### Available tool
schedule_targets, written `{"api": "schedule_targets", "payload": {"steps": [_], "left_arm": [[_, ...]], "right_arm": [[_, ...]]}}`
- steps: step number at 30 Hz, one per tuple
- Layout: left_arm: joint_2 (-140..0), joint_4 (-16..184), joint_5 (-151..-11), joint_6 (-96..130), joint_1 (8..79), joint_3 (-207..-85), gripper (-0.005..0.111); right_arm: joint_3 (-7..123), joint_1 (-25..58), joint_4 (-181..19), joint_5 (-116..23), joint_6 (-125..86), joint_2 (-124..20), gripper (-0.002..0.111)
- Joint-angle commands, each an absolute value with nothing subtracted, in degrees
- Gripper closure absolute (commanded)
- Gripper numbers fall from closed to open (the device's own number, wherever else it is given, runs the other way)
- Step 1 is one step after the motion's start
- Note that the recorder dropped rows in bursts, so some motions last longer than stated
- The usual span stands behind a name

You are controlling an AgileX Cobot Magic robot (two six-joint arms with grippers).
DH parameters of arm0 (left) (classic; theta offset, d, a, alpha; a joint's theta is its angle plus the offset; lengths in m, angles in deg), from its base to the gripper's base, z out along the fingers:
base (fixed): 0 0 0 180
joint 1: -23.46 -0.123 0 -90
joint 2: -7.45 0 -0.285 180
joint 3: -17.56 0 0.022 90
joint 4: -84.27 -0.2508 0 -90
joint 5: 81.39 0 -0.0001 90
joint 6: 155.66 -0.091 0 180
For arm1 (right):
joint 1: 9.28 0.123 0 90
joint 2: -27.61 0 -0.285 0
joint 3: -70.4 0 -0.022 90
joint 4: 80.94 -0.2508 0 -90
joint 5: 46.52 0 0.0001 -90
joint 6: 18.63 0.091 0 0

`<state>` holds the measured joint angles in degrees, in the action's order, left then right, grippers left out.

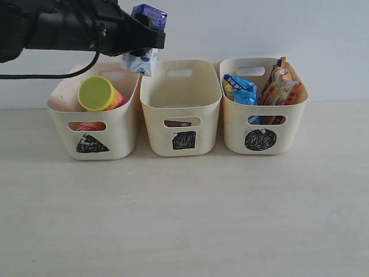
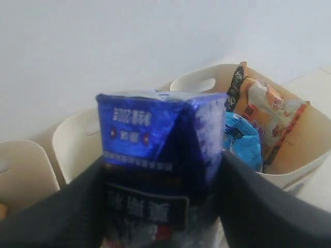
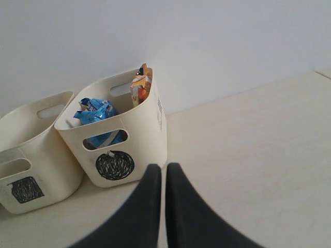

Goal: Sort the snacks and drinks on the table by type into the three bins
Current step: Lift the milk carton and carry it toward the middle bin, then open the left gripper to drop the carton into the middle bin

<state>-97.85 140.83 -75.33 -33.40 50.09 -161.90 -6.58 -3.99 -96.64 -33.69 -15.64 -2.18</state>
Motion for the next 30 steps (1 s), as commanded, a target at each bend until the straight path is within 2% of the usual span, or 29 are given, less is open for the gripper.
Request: {"api": "schedule_targets", "payload": {"steps": [1,15,23,25,30], "left_arm": [[-102.29,142.35,-77.52,-32.84,50.21,-166.87,0.102],[-118.47,142.35,-81.39,-32.84,50.21,-181.74,0.102],[-123.24,142.35,-81.39,-32.84,50.21,-185.52,0.102],[-123.59,142.35,-81.39,-32.84,50.21,-185.52,0.098],[-123.71,142.35,-79.2,-32.84,50.21,-185.52,0.067]], "right_arm": [[-6.81,-4.07,-96.54,-33.47,-16.24,-2.05,0.108],[-6.81,-4.07,-96.54,-33.47,-16.24,-2.05,0.108],[-6.81,-4.07,-96.54,-33.47,-16.24,-2.05,0.108],[-6.81,-4.07,-96.54,-33.25,-16.2,-2.05,0.108],[-6.81,-4.07,-96.54,-33.13,-16.2,-2.05,0.108]]}}
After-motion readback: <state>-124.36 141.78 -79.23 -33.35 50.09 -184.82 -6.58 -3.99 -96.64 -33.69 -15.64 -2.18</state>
